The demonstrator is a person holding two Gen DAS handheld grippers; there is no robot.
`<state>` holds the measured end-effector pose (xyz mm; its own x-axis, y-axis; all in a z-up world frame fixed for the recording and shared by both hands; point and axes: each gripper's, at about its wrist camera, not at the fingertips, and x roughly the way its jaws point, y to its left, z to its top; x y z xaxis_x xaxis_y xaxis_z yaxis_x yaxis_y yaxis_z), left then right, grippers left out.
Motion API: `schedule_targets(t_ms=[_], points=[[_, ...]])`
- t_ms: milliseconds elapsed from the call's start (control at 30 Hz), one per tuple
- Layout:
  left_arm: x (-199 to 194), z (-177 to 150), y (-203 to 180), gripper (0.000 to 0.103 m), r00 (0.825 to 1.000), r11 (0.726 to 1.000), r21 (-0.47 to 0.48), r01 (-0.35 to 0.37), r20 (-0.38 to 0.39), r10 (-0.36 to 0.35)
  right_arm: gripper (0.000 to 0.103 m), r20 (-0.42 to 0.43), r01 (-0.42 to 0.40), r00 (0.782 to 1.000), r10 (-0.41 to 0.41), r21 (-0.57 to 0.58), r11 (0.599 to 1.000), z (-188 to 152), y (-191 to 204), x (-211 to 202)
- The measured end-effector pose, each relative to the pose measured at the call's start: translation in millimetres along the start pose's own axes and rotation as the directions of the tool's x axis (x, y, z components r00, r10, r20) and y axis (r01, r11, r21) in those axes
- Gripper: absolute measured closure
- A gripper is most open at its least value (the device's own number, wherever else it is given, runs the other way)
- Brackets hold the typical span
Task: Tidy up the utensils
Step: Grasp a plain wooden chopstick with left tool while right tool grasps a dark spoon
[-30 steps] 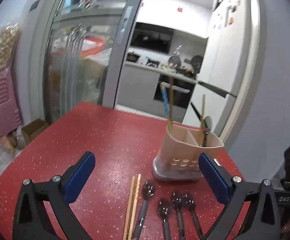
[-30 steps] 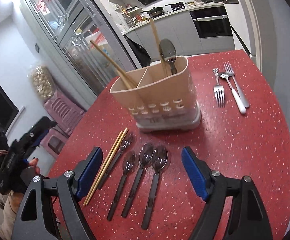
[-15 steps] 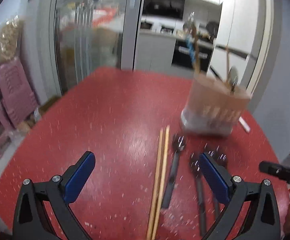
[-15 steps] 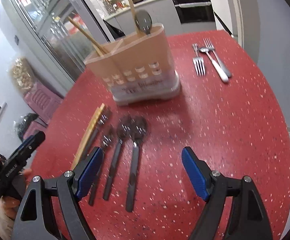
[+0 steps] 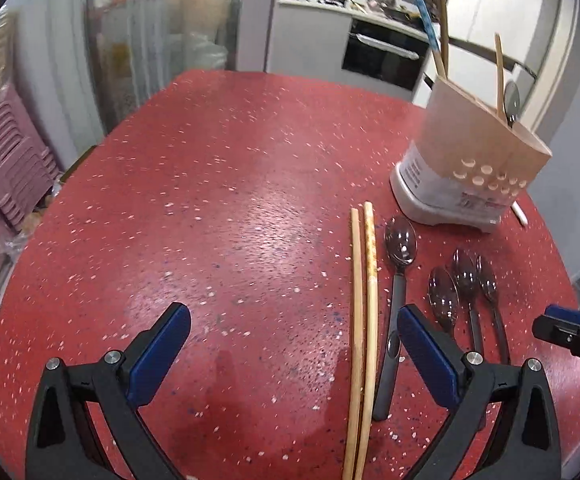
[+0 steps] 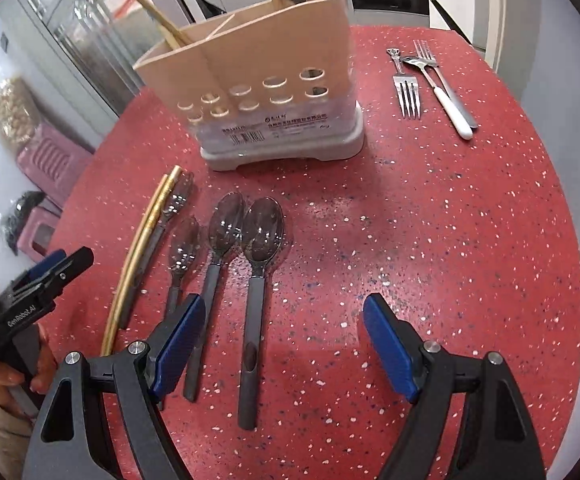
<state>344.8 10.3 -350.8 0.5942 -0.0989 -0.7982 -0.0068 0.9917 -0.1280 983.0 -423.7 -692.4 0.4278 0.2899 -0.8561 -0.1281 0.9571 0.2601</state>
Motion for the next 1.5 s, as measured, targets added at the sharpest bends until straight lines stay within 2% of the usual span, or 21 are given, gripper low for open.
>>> schedule_targets(t_ms=[200,400,533,700,800,867,1000,1100,1233,1367,1500], points=[[66.9,4.7,-22.6,0.0,0.998,0.994,0.106,-0.03,-0.05,0.036,0.025,-0.056,0.028,0.998,-0.029,-0.01,1.0,7.7,6.2,14.9],[103.3,-3.1,-45.2,0.0,0.996,0.992,0.119,-0.035,-0.08,0.045,0.032,-0.108,0.037,0.993,-0.039,-0.026,0.999,11.7,15.2,31.8],[114.2,-16.1,-40.4,0.0,0.995,0.99,0.129,-0.05,-0.085,0.061,0.037,-0.118,0.065,0.99,-0.071,-0.048,0.997,13.9,22.8,40.4],[140.6,-15.6,-31.6,0.0,0.992,0.99,0.128,-0.064,-0.102,0.078,0.042,-0.115,0.116,0.985,-0.126,-0.091,0.989,17.2,32.9,45.5],[148.8,-11.7,-25.3,0.0,0.992,0.99,0.127,-0.059,-0.106,0.073,0.044,-0.114,0.143,0.981,-0.157,-0.122,0.982,19.5,40.4,48.1],[147.8,3.5,-16.3,0.0,0.992,0.99,0.131,-0.055,-0.107,0.069,0.044,-0.115,0.157,0.978,-0.174,-0.141,0.978,20.8,45.0,50.2],[156.2,9.3,-19.4,0.0,0.993,0.992,0.123,-0.04,-0.106,0.053,0.044,-0.116,0.172,0.974,-0.193,-0.166,0.971,23.1,52.6,53.9],[168.6,16.0,-20.7,0.0,0.987,0.986,0.151,-0.074,-0.128,0.093,0.045,-0.116,0.177,0.973,-0.2,-0.182,0.967,22.8,57.2,54.2],[178.9,19.6,-25.6,0.0,0.986,0.984,0.164,-0.074,-0.138,0.097,0.045,-0.12,0.177,0.972,-0.204,-0.201,0.963,14.7,61.2,53.6],[181.5,31.8,-37.4,0.0,0.983,0.979,0.185,-0.08,-0.147,0.108,0.044,-0.136,0.177,0.968,-0.209,-0.216,0.96,20.9,65.3,59.2],[183.9,46.3,-52.9,0.0,0.981,0.983,0.184,-0.03,-0.183,0.064,0.047,-0.159,0.161,0.967,-0.2,-0.23,0.96,25.4,67.4,62.1]])
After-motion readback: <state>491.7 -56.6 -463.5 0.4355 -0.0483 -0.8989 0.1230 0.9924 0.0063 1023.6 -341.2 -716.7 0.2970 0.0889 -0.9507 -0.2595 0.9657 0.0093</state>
